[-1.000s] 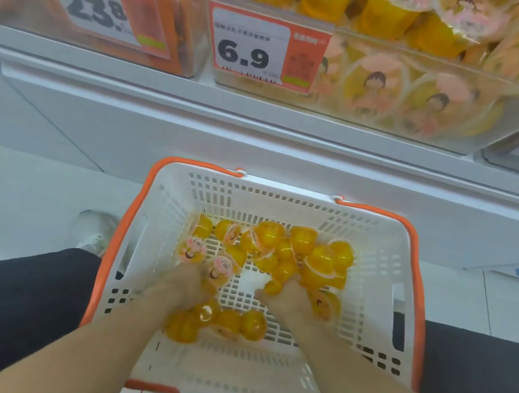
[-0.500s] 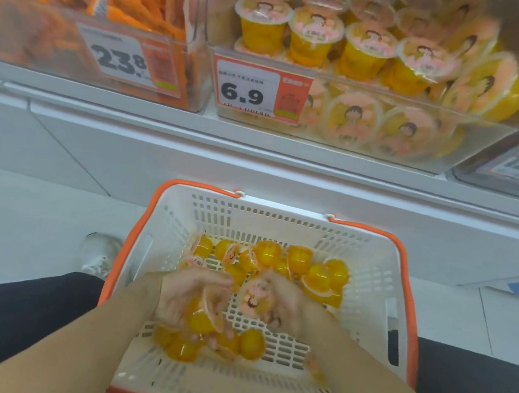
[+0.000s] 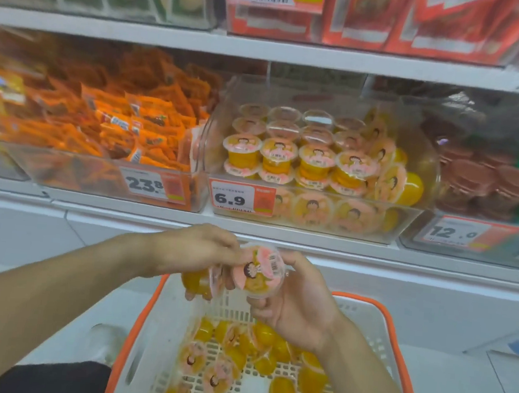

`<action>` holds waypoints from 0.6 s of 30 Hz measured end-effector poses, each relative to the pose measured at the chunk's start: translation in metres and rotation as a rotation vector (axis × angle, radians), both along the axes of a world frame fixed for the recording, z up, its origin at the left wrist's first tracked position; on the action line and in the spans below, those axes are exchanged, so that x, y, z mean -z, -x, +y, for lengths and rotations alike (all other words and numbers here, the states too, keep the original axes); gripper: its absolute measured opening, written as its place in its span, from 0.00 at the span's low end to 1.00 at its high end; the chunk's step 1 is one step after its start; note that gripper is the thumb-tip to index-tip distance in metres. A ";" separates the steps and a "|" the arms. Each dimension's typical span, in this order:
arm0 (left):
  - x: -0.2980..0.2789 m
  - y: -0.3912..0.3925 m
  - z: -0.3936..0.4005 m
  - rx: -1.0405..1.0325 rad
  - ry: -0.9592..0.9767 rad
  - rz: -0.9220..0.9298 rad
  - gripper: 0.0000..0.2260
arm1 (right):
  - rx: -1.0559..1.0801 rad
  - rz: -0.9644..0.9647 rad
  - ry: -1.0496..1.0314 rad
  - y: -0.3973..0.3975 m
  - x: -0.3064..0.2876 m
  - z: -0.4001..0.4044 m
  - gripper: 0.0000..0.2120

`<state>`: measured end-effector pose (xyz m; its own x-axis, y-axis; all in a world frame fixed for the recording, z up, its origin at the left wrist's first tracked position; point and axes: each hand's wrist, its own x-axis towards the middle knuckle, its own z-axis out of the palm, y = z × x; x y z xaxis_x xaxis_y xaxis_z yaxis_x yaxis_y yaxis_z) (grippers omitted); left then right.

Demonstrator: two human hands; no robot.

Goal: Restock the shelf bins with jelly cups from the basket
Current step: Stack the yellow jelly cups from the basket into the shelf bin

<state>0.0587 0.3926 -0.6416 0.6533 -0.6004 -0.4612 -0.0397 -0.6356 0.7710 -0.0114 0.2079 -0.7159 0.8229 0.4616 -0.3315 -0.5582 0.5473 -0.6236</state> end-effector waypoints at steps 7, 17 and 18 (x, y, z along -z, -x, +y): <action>-0.011 0.001 0.005 -0.034 0.261 -0.232 0.18 | 0.049 -0.119 0.171 -0.007 -0.039 -0.008 0.24; -0.026 -0.023 0.028 0.174 -0.007 -0.585 0.18 | 0.066 -0.744 1.124 -0.019 -0.091 -0.008 0.06; -0.026 -0.023 0.028 0.174 -0.022 -0.602 0.18 | 0.070 -0.738 1.136 -0.021 -0.090 -0.006 0.07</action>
